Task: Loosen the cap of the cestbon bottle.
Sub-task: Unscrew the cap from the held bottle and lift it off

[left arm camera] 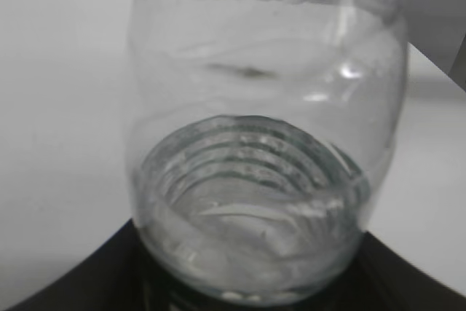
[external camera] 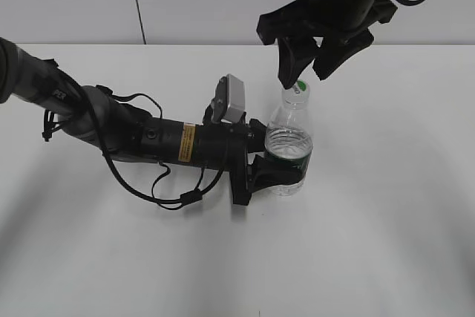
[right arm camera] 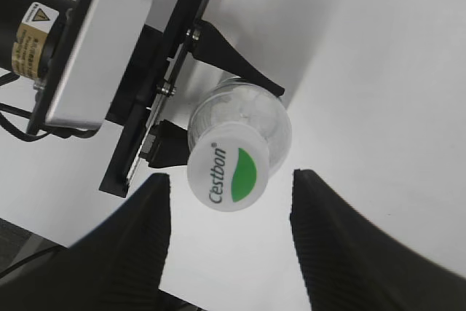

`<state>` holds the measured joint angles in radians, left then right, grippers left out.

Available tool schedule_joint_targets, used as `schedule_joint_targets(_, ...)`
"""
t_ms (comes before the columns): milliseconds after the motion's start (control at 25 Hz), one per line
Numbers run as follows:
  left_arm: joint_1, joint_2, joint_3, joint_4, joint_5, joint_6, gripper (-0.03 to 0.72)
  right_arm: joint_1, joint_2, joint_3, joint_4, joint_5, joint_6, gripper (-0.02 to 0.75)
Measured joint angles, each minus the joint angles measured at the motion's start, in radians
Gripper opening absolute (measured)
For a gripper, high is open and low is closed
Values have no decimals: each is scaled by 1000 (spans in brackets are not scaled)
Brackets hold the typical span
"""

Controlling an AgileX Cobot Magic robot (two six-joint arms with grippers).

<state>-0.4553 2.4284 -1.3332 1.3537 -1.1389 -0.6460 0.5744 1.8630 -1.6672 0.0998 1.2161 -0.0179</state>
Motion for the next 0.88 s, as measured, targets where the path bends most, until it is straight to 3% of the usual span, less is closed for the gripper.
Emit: schedule_joint_targets(880, 0, 0, -1, 0, 0, -1, 391, 0, 57, 0, -5, 0, -2, 412)
